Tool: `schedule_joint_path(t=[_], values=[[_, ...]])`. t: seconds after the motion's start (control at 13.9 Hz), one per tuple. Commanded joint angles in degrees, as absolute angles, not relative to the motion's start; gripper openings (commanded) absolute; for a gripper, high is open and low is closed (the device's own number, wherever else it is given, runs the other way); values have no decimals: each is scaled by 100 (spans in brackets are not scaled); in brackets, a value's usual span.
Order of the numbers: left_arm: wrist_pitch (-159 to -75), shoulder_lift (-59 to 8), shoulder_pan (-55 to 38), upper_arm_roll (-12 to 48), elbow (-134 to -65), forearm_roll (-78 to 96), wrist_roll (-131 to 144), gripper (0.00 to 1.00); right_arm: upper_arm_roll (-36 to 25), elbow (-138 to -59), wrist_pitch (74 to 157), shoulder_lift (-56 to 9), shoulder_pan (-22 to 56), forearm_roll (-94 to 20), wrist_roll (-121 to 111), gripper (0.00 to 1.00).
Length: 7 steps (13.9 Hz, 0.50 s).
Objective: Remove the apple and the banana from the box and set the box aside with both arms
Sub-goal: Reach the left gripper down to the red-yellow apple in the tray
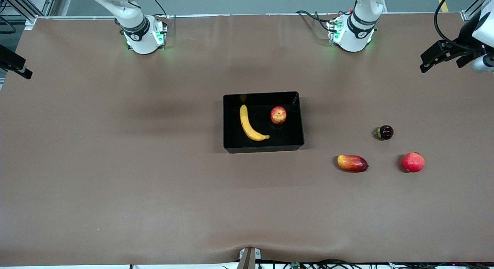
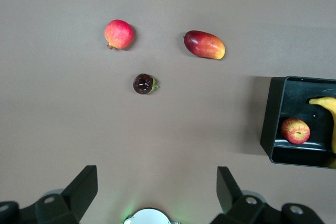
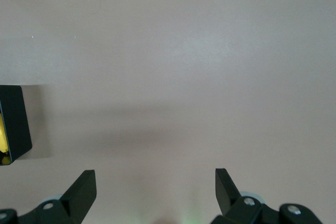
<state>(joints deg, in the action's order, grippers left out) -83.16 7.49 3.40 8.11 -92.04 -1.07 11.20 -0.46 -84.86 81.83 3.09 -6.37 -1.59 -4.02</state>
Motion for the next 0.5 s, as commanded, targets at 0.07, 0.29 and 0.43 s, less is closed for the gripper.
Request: schedule_joint_path(t=[0.07,0.29,0.43], values=[[-8183,703,343,800,-9070,-9,1107,100,26,-8490,8147,352,-756,-132,-439,100],[-8148,502,255,931,-9079,-44,1160,100,26,-8490,8147,352,-756,-132,-439,100],[-8243,274,255,1386,-9114,-9,1640,100,26,-8490,8147,352,-756,-132,-431,100]])
